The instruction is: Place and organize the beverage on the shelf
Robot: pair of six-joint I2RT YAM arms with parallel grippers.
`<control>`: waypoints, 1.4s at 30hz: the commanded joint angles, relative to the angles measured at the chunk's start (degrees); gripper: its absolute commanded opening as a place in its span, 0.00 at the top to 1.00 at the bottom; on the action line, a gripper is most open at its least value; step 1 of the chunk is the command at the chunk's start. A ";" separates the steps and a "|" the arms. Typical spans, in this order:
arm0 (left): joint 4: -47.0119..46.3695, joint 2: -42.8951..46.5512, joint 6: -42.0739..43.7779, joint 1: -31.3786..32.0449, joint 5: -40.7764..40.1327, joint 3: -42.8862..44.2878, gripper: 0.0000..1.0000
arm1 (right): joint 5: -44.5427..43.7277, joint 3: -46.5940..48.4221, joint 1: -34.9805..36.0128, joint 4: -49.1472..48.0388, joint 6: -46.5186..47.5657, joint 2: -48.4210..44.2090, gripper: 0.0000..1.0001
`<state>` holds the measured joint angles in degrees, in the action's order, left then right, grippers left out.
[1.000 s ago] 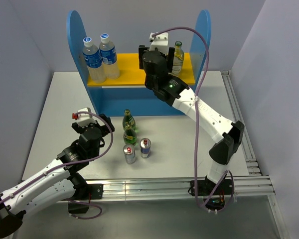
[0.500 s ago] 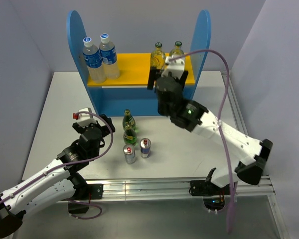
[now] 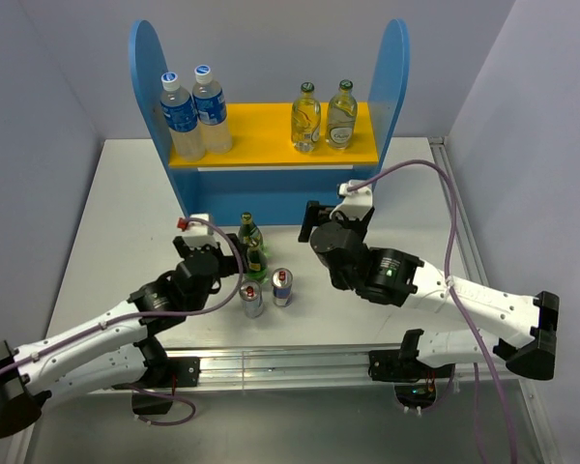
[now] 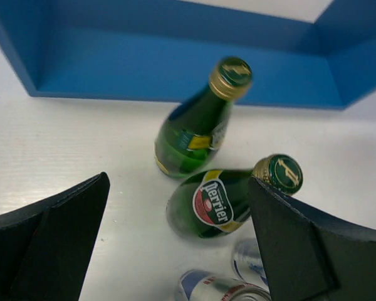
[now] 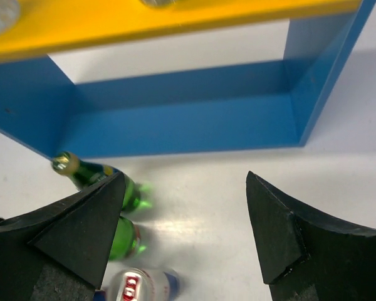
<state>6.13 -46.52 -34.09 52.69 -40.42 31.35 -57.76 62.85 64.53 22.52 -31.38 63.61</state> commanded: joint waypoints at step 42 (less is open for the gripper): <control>-11.13 -20.97 2.01 -6.63 4.12 4.50 0.01 | -2.01 -12.58 0.33 3.23 -7.30 -11.58 0.15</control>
<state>0.12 -65.58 -33.36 46.59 -39.27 36.07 -57.63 50.94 64.64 26.28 -37.30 52.64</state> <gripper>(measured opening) 0.993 0.853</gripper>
